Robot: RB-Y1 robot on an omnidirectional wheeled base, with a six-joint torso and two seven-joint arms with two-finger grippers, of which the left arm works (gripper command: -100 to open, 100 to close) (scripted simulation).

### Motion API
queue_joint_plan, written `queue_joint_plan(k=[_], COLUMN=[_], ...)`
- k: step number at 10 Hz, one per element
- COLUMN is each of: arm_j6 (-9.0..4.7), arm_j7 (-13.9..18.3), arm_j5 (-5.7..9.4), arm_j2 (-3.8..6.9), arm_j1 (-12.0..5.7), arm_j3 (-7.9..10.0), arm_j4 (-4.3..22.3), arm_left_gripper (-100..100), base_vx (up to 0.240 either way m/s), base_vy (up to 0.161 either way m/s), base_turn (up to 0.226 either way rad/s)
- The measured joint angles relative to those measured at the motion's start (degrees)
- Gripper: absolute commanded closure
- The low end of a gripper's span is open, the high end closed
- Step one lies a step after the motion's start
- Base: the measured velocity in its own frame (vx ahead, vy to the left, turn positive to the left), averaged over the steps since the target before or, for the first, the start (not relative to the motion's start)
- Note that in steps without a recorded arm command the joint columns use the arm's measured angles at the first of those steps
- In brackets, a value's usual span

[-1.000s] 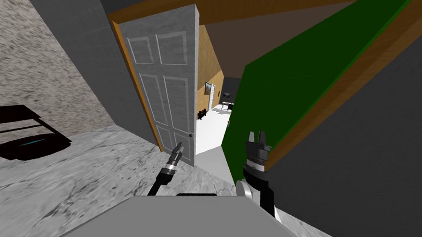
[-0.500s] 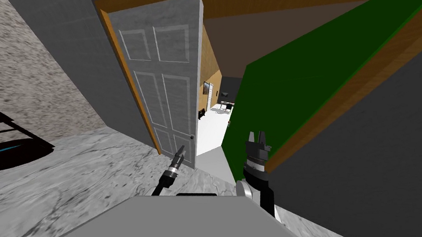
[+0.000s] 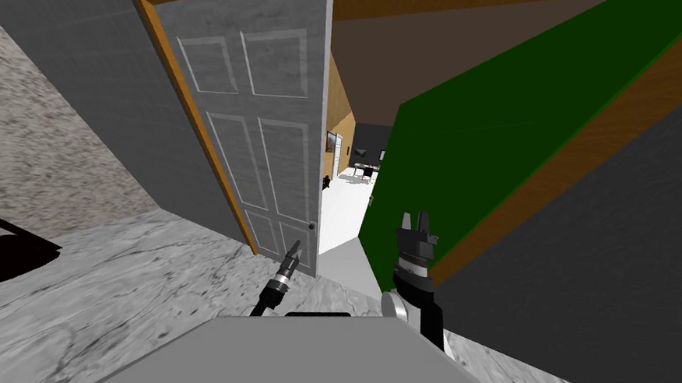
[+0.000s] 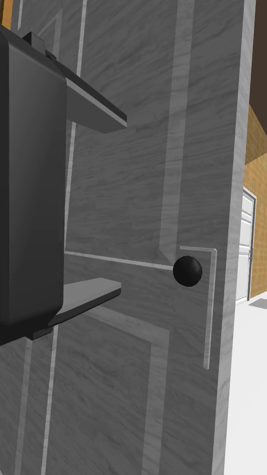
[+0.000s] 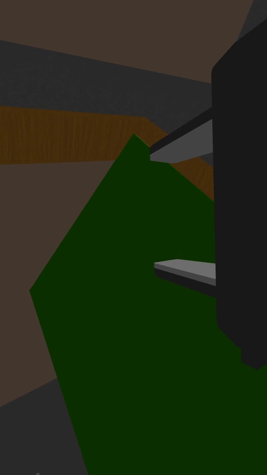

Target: Push the door open

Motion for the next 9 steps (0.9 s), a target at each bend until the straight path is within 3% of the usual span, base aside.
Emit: queue_joint_plan(k=[5,9], arm_j6=[-0.58,-0.71], arm_j7=[0.5,0.7], arm_j5=[-0.03,-0.02], arm_j2=[-0.51,-0.4], arm_j1=[-1.72,-1.89], arm_j3=[-1.42,-1.78], arm_j4=[6.7,8.2], arm_left_gripper=[-100,-100], base_vx=[0.075,0.088], base_vy=[0.092,0.01], base_turn=[-0.055,-0.026])
